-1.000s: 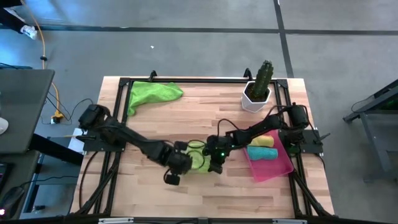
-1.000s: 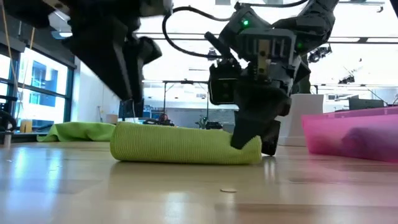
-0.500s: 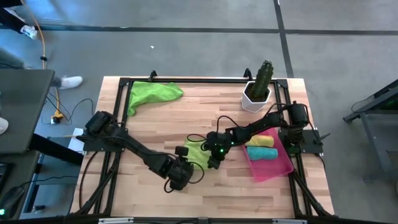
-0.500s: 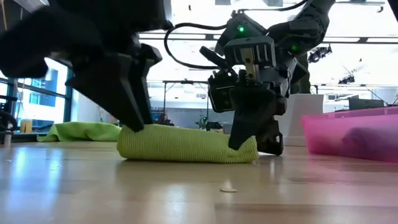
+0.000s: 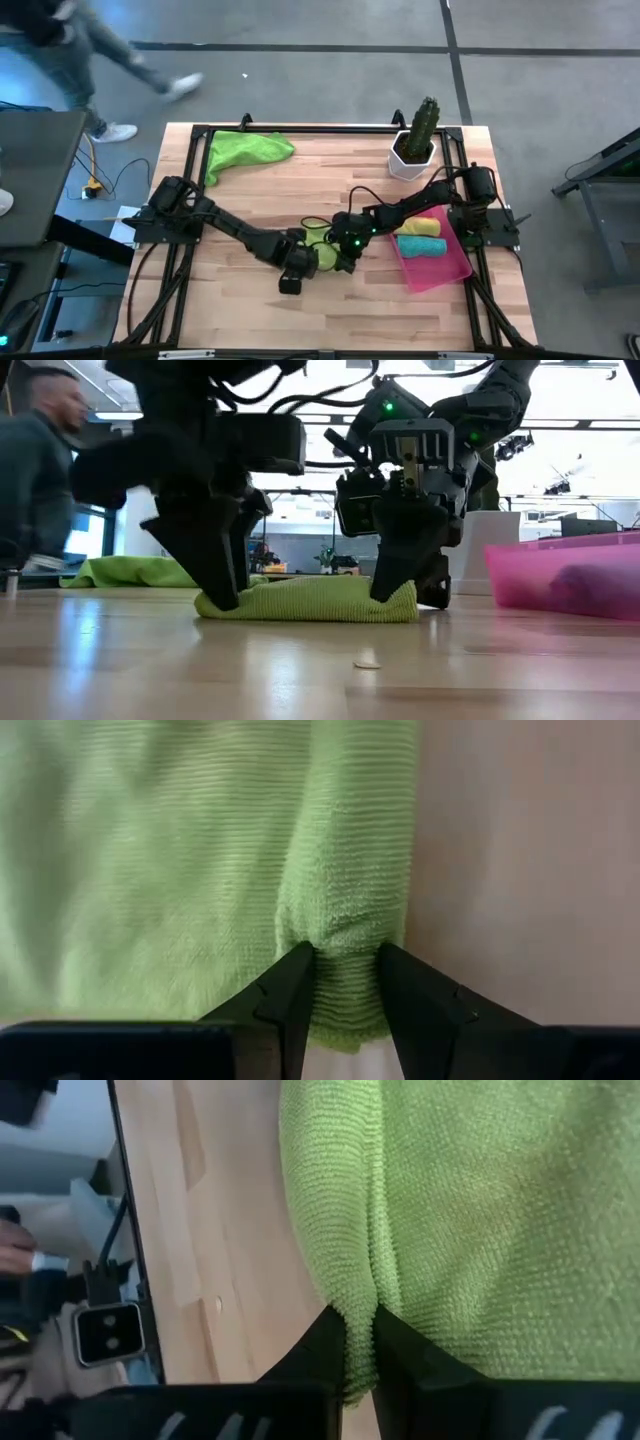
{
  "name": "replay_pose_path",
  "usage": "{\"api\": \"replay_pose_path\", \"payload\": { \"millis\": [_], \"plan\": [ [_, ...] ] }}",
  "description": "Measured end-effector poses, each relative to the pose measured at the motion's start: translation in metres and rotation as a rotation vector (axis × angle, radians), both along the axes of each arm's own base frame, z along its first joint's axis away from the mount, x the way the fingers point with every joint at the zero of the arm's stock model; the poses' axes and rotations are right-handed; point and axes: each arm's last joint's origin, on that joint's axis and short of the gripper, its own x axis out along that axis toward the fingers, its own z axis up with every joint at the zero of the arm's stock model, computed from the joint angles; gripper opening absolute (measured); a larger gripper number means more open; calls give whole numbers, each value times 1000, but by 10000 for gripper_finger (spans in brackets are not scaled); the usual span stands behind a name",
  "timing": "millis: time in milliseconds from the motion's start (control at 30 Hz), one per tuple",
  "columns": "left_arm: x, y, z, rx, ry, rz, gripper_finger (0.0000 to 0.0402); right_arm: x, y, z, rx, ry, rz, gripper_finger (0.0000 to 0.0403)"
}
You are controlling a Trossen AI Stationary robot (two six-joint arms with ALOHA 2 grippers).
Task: Roll microfiber towels into tight, uniform cylinder then place into a basket
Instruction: Roll the bottom light green microfiber towel
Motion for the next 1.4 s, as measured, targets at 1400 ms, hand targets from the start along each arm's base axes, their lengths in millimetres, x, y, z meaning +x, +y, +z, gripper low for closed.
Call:
{"api": "replay_pose_path", "payload": {
  "millis": [1400],
  "plan": [
    [4,27,-14,-485,38,248,107,-20,80,9,-1009,-402,450,158]
  ]
}}
